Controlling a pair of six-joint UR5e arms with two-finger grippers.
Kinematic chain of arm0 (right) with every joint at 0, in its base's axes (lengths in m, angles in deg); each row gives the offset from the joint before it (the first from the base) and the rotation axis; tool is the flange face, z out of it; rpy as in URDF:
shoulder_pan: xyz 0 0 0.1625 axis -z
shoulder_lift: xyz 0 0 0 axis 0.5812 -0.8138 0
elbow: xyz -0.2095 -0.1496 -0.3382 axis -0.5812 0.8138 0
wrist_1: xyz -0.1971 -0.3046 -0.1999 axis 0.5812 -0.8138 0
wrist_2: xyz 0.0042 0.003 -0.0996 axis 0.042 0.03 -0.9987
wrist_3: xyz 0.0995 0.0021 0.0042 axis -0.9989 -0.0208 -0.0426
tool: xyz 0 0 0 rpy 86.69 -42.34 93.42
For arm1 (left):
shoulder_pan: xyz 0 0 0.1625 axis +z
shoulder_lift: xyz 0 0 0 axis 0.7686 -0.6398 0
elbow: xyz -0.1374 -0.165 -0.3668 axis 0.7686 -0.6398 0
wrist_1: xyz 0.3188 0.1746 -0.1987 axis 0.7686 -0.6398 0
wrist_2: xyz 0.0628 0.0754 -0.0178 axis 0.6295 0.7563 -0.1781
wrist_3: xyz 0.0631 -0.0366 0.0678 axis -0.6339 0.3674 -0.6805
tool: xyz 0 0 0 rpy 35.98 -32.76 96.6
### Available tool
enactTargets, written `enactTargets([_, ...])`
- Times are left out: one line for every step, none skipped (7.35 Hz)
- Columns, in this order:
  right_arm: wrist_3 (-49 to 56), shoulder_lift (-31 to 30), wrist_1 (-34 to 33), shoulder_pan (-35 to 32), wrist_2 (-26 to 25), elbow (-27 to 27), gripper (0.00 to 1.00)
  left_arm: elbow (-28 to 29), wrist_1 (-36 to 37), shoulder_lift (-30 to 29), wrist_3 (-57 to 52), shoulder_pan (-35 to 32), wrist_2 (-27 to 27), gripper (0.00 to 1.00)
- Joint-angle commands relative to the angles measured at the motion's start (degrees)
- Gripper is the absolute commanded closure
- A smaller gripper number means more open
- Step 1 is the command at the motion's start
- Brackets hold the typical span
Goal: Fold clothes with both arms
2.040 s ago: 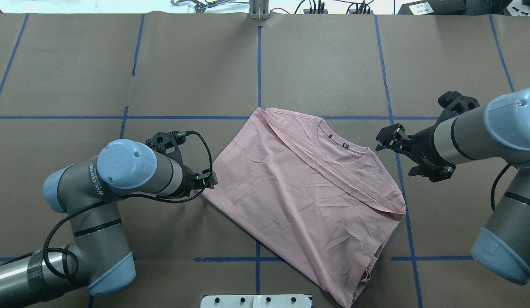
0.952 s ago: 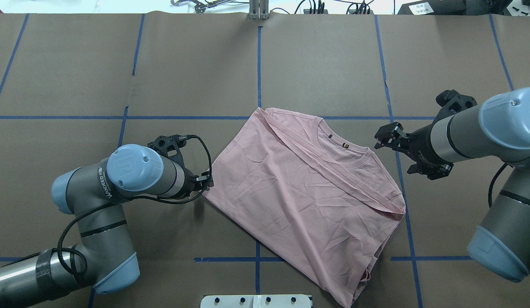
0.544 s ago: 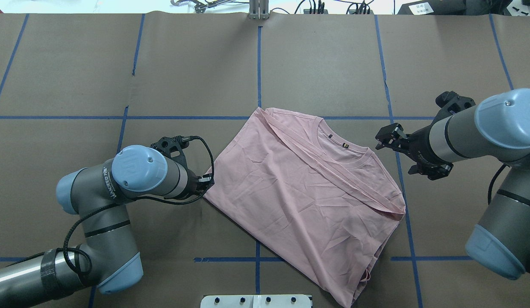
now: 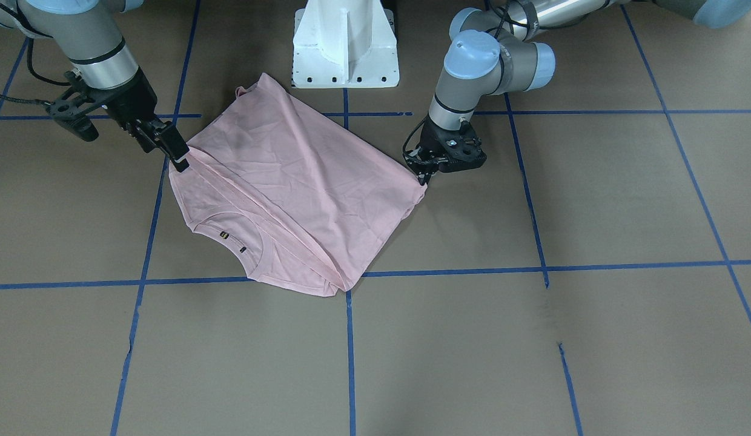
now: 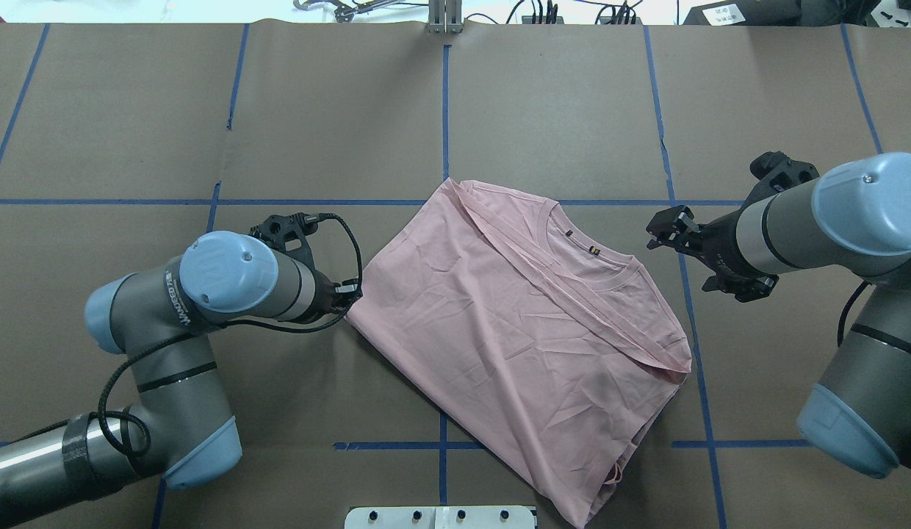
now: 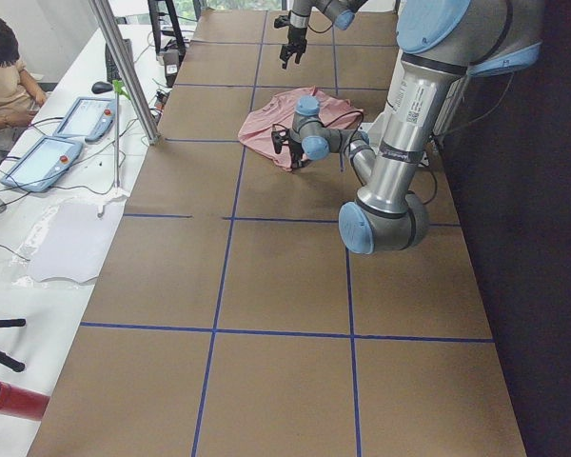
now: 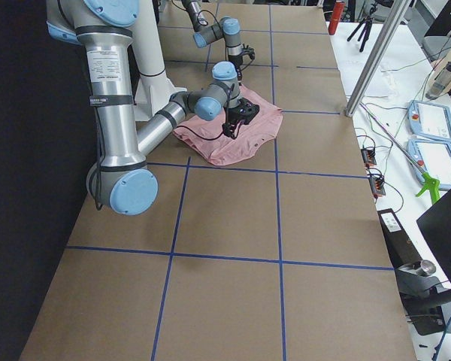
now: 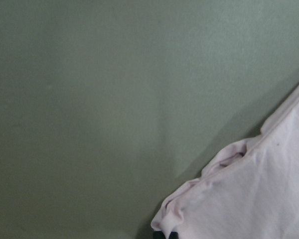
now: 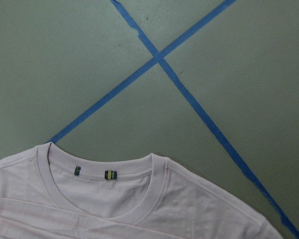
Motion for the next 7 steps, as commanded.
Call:
enactTargets([-0.35,-0.12,-0.02,-0.11,-4.23,-0.66,0.00,3.16,-0.90,-2.04,-5.87,-3.06,5.00,1.00])
enactTargets([-0.61,-0.03,0.24,-0.03,-4.16,-0.49,0.00,10.50,-1.87,-8.67,-6.06,-6.46,5.39,1.00])
enactTargets([-0.70,-0.03,0.24,0.24,-5.29,-0.40,0.00,19.18,-6.40,-14.13,-6.58,-9.11,5.39,1.00])
enactTargets([-1.14,0.05,0.24,0.50,-5.91,-0.66,0.00,27.62,-13.58,-17.06,-7.46,-11.48,5.39,1.00])
enactTargets([-1.14,0.06,0.24,0.50,-5.92,-0.58,0.00,34.93,-17.48,-20.40,-9.81,-14.12,5.48,1.00])
enactTargets([-1.14,0.06,0.24,0.50,-6.09,-0.75,0.00,39.27,-18.48,-22.87,-12.10,-15.88,5.48,1.00])
enactTargets([-1.14,0.06,0.24,0.68,-6.00,-0.67,0.00,41.57,-21.62,-23.50,-12.73,-17.21,5.48,0.72])
